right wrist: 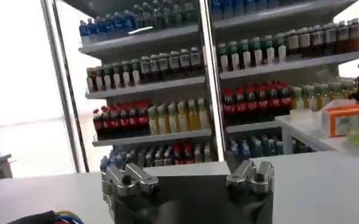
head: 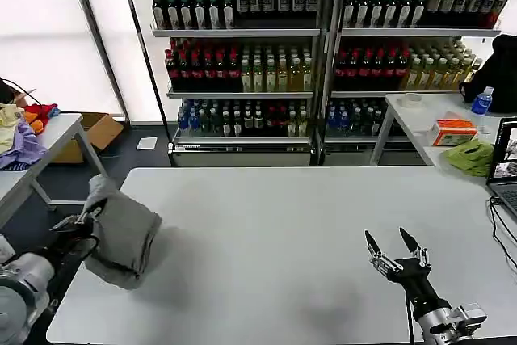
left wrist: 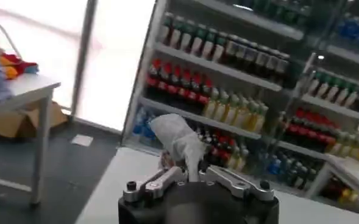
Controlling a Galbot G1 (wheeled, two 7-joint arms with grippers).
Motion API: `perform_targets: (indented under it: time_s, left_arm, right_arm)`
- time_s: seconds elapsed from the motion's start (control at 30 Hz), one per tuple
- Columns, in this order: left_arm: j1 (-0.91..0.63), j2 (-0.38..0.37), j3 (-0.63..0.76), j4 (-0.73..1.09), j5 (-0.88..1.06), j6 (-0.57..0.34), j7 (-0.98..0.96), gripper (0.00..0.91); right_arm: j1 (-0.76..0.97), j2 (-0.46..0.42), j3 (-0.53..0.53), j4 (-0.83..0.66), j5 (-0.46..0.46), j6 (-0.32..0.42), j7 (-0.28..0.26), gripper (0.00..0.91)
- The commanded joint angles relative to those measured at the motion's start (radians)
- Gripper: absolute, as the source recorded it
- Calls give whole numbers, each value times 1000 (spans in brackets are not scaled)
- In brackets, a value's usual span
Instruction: Fold and organize the clothes.
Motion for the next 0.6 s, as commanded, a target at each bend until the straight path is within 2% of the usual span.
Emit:
perform_targets:
  time_s: [0.03,0.07,0.13,0.17,0.27,0.37,0.4,0.43,0.5,0.6]
  left_arm:
    - [-187,-33,607,-143,228,-14,-92,10]
    - [-227,-49,705,-115,250,-21,-103,10]
    - [-270,-65,799,-78,265,-33,-112,10]
    - [-304,-81,883,-28,263,-73,-109,10]
    - [-381,-123,1025,125,291,-120,-88,20]
    - [-452,-199,1103,189,266,-129,-128,151]
    - [-462,-216,1107,192,253,-129,-137,403]
    - [-475,-238,1128,188,231,-125,-145,907]
    - [-485,-263,1149,191,232,-120,-143,907]
    - [-490,-296,1177,218,257,-107,-149,907]
  right_arm:
    - [-15,23,-3,10,-18,-2,2,907]
    - [-16,27,-2,11,-21,-2,2,907]
    - [-23,31,1,16,-21,-3,2,907]
    - [-30,34,4,19,-22,-3,2,907]
    - [-47,37,3,27,-23,-3,2,907]
    - [-59,42,1,47,-25,-16,3,907]
    - [-61,43,-1,51,-25,-21,4,907]
    - [-64,45,-5,57,-28,-40,12,907]
    - [-66,46,-14,64,-28,-61,14,907]
    - [-56,51,-50,77,-28,-152,64,907]
